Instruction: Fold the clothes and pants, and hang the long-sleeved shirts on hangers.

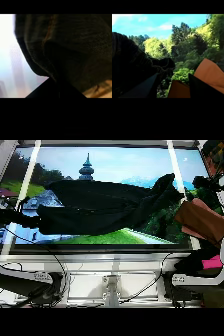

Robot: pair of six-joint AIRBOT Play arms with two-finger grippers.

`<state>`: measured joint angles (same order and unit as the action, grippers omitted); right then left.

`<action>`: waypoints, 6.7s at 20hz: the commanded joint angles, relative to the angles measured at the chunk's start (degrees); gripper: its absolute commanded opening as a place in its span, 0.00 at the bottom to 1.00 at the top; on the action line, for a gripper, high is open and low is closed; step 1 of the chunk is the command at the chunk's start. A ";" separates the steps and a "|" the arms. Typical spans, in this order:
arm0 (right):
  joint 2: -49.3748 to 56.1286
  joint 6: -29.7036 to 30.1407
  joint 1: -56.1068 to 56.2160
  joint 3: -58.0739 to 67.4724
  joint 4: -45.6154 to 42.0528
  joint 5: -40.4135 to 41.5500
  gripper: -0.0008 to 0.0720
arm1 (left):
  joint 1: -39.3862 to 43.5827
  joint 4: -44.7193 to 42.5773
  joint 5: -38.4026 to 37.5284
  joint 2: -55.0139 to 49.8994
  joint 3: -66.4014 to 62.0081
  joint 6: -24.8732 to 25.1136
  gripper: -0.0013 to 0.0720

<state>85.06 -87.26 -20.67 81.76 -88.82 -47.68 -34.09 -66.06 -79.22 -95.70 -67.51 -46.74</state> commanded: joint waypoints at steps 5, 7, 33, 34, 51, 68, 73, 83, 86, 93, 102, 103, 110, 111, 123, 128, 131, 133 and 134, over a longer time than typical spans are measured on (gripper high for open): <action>0.63 11.21 -0.07 0.02 0.07 -10.01 0.59 | -3.61 21.24 -23.91 2.05 -17.59 -0.42 0.06; 1.16 11.85 -0.07 0.02 1.07 -11.41 0.59 | -6.91 32.94 -23.87 2.67 -21.77 -2.64 0.06; 22.10 5.51 11.08 11.85 41.66 3.17 0.24 | -11.26 4.98 -23.21 3.19 -28.96 -18.91 0.06; 22.10 5.53 11.06 12.72 41.53 2.58 0.07 | -11.26 4.98 -23.19 3.19 -28.96 -18.91 0.06; 22.64 -5.92 17.42 26.86 19.19 -14.71 0.65 | -11.26 4.98 -20.57 3.19 -28.96 -18.88 0.06; 26.01 -20.90 23.21 26.93 2.08 -15.12 0.07 | -11.26 5.01 -17.25 1.97 -28.92 -18.91 0.06; 24.68 -2.73 22.80 35.26 -5.84 -25.20 0.07 | -11.47 4.98 -17.42 2.01 -28.92 -18.93 0.06; -4.79 2.03 17.81 14.80 -12.52 -42.56 0.07 | -10.82 0.87 -19.61 2.01 -28.92 -24.30 0.06; -15.17 2.43 17.79 1.99 -12.39 -43.56 0.07 | -9.01 -4.04 -19.61 1.99 -28.92 -26.01 0.06; -32.35 -3.28 17.86 -24.65 -11.41 -47.43 0.07 | -2.51 -16.17 -22.75 0.35 -28.79 -31.71 0.06; -34.53 -3.34 17.86 -31.47 -11.28 -46.80 0.58 | 0.79 -26.40 -26.93 -5.14 -23.96 -35.76 0.08; -34.53 -3.34 17.86 -31.45 -11.30 -45.90 0.91 | 0.79 -26.40 -26.93 -5.70 -23.96 -35.74 0.11; -34.53 -3.32 17.86 -31.45 -11.50 -40.35 0.93 | 0.76 -26.36 -24.63 -6.34 -24.06 -35.08 0.92; -34.53 -3.32 17.86 -31.45 -11.52 -39.34 0.93 | 0.79 -26.32 -23.85 -6.32 -24.13 -34.91 0.92; -34.53 -3.32 17.86 -31.45 -11.96 -18.67 0.93 | 1.16 -15.58 -7.39 -10.08 -27.71 -25.68 0.88; -34.53 -3.34 17.86 -31.45 -11.96 -17.51 0.93 | 1.14 -10.47 -5.03 -13.40 -27.67 -16.44 0.81; -34.53 -4.26 17.86 -31.45 -11.93 -17.51 0.93 | 1.14 -10.12 -4.96 -14.05 -27.65 -13.60 0.74; -34.53 -5.22 17.86 -31.45 -11.91 -17.51 0.93 | 0.98 -10.16 -5.05 -14.10 -27.65 -13.60 0.62; -34.53 -5.22 17.86 -31.45 -11.91 -17.51 0.93 | 0.98 -10.12 -5.66 -14.10 -27.65 -13.05 0.51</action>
<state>50.54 -91.64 -2.83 50.28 -100.77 -65.49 -33.04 -76.84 -84.60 -109.40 -95.13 -62.22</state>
